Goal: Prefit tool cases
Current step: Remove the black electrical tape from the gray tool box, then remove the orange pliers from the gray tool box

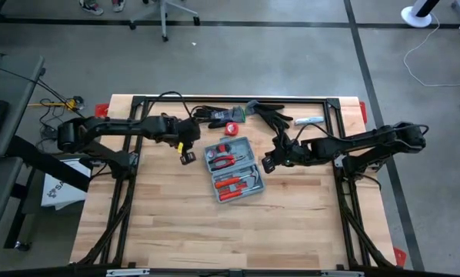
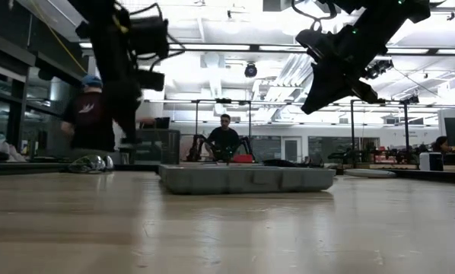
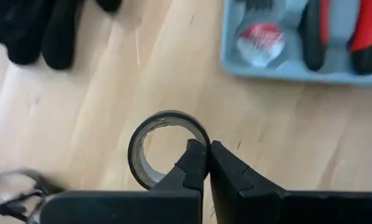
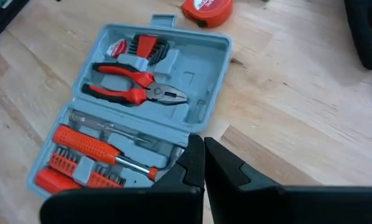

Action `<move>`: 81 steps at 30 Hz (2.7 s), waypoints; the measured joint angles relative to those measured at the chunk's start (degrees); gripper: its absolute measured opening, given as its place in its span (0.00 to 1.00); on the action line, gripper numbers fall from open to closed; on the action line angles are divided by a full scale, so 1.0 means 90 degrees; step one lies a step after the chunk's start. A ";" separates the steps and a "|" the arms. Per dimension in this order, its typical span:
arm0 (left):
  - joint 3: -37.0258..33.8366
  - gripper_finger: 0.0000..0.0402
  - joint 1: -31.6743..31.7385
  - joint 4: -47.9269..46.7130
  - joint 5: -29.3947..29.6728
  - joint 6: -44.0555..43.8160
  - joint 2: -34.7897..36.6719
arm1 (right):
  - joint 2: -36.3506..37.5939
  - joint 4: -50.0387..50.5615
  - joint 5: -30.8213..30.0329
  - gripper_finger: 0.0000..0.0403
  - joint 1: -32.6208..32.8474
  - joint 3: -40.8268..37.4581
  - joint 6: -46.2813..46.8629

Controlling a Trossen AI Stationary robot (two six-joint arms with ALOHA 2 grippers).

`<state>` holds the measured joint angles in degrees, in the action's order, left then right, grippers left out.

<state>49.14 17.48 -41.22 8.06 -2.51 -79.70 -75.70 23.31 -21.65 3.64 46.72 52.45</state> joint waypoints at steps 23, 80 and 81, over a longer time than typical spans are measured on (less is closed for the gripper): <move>-0.1136 0.20 0.1102 0.0766 -0.1032 -0.0828 0.0003 | 0.0000 0.0000 0.0018 0.00 0.0000 0.0000 -0.0049; 0.0926 0.31 -0.0718 0.2009 -0.0814 -0.0820 -0.2066 | -0.1032 -0.1561 0.0762 0.00 0.0018 0.0002 -0.0386; 0.0926 0.32 -0.0703 0.1989 -0.0855 -0.0820 -0.2066 | -0.1034 -0.1569 0.0765 0.00 0.0019 0.0002 -0.0386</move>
<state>57.47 11.15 -23.32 0.37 -9.89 -98.30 -85.01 9.19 -14.76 3.81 46.74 48.97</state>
